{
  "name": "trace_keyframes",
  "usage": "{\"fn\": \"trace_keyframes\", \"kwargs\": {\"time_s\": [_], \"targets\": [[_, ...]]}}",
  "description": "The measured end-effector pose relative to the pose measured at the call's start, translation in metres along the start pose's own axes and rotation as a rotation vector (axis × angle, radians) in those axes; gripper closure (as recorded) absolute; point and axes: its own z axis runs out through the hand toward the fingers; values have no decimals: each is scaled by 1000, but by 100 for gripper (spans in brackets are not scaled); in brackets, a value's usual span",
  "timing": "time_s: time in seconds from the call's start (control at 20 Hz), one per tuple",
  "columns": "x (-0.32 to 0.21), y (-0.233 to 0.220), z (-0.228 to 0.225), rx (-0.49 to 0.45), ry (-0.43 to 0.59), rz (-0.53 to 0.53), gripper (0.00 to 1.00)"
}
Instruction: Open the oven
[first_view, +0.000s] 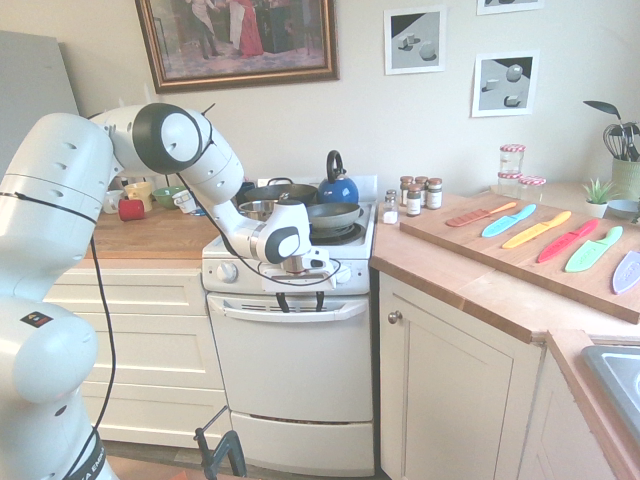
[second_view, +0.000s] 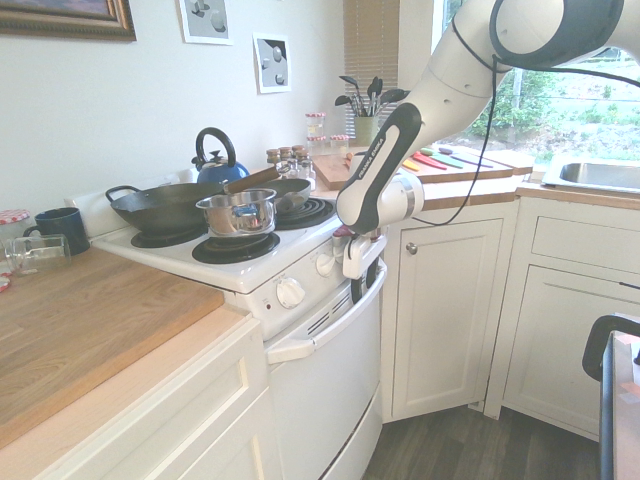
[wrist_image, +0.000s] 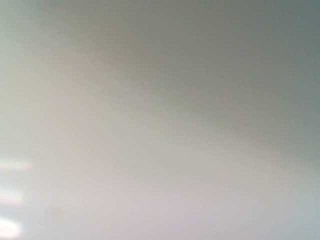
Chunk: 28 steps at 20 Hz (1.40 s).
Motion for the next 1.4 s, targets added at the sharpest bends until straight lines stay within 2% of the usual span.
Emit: {"fn": "trace_keyframes", "kwargs": {"time_s": [0.55, 0.85, 1.15, 1.25, 1.4], "targets": [[2, 0, -12, 10, 26, -10, 0], [-37, -29, -61, 2, 6, -20, 0], [-33, 10, -18, -44, -51, 43, 0], [-25, 2, -23, -35, -34, 35, 0], [-23, -14, -36, -40, -64, 13, 0]]}}
